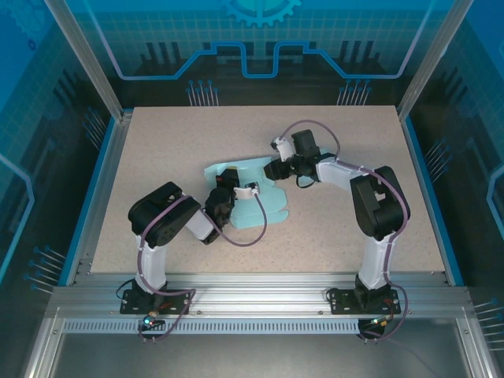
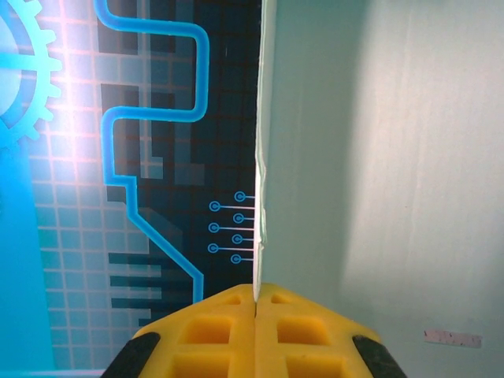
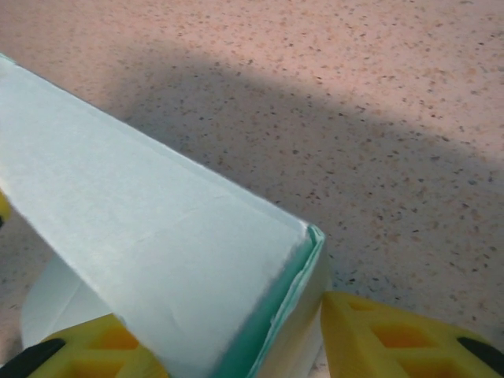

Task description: Fold the paper box

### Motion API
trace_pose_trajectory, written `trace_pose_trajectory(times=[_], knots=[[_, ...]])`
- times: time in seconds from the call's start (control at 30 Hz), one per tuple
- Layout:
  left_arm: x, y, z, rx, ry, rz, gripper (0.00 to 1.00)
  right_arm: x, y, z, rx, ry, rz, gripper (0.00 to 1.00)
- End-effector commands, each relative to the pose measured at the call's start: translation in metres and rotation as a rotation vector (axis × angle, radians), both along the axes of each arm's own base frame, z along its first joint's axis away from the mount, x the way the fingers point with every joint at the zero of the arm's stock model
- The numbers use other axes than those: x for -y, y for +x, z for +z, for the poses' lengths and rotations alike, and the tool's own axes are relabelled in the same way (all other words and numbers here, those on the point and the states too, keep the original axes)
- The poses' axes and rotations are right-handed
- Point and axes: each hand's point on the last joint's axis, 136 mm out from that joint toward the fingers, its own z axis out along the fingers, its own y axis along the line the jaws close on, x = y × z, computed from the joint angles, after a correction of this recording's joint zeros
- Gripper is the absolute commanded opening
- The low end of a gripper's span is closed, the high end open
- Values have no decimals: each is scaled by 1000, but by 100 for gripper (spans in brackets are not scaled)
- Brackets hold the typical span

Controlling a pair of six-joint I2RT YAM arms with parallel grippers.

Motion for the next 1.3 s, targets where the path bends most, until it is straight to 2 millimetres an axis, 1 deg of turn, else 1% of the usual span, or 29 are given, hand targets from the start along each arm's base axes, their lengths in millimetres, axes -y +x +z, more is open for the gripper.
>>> trace_pose_trajectory(times=[0.0, 0.1, 0.2, 0.37, 0.5, 0.53, 0.57, 0.6, 0.67, 0.73, 0.83, 0.87, 1.0, 1.07, 1.17, 1.23, 1.27], knots=[[15, 0, -3, -7, 6, -49, 0, 6, 6, -17, 27, -93, -52, 46], [15, 0, 0, -1, 4, -48, 0, 11, 11, -22, 38, -121, -92, 45], [16, 1, 2, 3, -6, -48, 0, 11, 11, -27, 27, -136, -95, 45], [19, 0, 9, 14, -34, -51, 1, 16, 14, -31, 47, -219, -138, 31], [31, -2, 22, 38, -96, -52, 2, 24, 13, -29, 89, -306, -175, 23], [34, -1, 27, 48, -120, -43, 22, 26, 13, -27, 101, -329, -174, 21], [36, -1, 33, 60, -149, -32, 32, 28, 13, -26, 111, -349, -176, 19], [39, -1, 41, 72, -187, -24, 36, 30, 13, -25, 117, -366, -176, 16], [44, -3, 56, 93, -275, -17, 49, 33, 13, -25, 126, -389, -181, 12], [48, -8, 72, 114, -357, -18, 71, 36, 10, -28, 135, -392, -189, 10], [53, -15, 90, 139, -435, -21, 95, 39, 6, -28, 152, -389, -192, 10], [55, -17, 95, 144, -454, -25, 99, 40, 6, -26, 159, -396, -195, 9], [55, -30, 116, 170, -551, -17, 99, 42, 5, -16, 163, -396, -184, 8], [49, -37, 127, 181, -642, 2, 99, 46, 8, -12, 172, -365, -224, 8], [35, -49, 147, 197, -796, 43, 99, 50, 9, -17, 161, -295, -255, 8], [24, -53, 151, 160, -884, 105, 99, 53, 8, -25, 151, -286, -266, 7], [21, -54, 148, 116, -897, 133, 99, 53, 9, -25, 148, -282, -268, 7]])
